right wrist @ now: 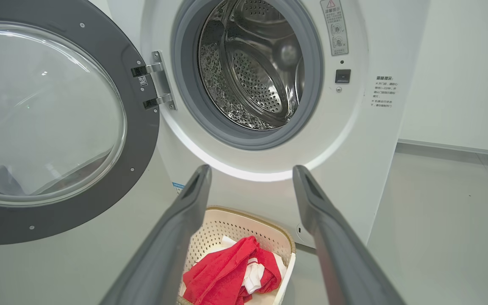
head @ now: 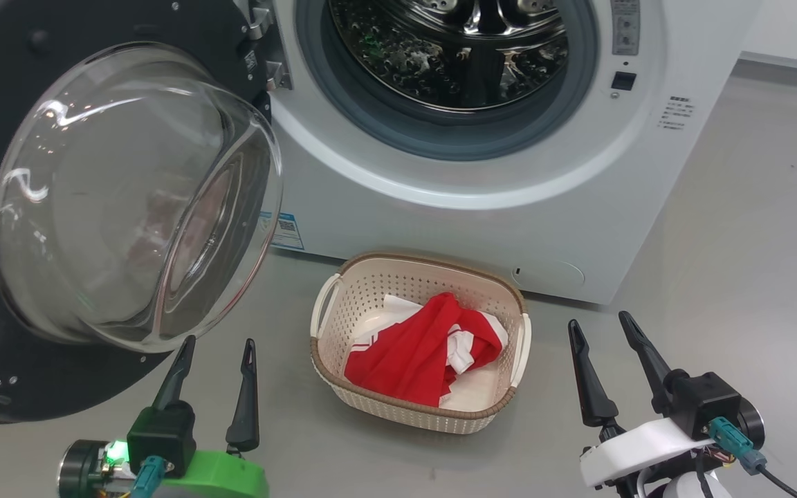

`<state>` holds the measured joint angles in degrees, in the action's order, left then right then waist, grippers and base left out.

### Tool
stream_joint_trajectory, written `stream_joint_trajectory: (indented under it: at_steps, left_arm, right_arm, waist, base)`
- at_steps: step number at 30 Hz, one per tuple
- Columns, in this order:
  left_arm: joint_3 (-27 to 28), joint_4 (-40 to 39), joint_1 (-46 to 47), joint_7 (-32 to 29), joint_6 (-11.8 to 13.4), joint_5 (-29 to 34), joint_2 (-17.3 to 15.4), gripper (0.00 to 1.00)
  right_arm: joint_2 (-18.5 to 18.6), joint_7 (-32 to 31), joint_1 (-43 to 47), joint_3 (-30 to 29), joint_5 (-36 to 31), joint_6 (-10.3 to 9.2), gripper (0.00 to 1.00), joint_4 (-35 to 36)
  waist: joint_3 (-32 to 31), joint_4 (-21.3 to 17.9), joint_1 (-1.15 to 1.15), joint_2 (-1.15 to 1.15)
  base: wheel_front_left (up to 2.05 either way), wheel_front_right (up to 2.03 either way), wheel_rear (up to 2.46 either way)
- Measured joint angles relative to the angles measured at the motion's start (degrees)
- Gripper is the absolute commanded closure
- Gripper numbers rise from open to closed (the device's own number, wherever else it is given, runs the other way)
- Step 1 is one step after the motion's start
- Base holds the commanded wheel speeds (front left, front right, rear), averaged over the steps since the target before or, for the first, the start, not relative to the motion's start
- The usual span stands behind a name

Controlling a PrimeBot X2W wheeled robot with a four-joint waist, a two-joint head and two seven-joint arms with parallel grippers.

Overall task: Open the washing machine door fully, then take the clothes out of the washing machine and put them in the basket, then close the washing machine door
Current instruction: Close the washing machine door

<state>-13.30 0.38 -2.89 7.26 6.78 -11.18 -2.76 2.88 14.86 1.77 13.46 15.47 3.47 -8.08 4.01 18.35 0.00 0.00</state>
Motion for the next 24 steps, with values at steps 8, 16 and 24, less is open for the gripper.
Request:
stream_joint_trajectory:
  at_steps: [8,16,24]
  left_arm:
    - [1.4,0.4,-0.4,1.2,0.0,-1.0,0.0,0.00]
    - [2.6,0.7,-0.8,1.9,0.0,-1.9,0.1,0.00]
    - [2.0,1.1,-0.8,2.0,0.0,-2.8,0.1,0.00]
  right_arm:
    - [0.0,0.0,0.0,0.8,0.0,0.51,0.00,0.0]
    - [0.0,0.0,-0.1,1.9,-0.1,0.59,0.00,-0.6]
    - [0.0,0.0,-0.1,1.9,-0.1,0.60,0.00,-0.8]
  waist:
    - [0.2,4.5,0.00,0.00]
    - [0.5,6.2,0.00,0.00]
    - [0.4,6.5,0.00,0.00]
  base:
    - [0.00,0.00,0.00]
    - [0.00,0.00,0.00]
    - [0.00,0.00,0.00]
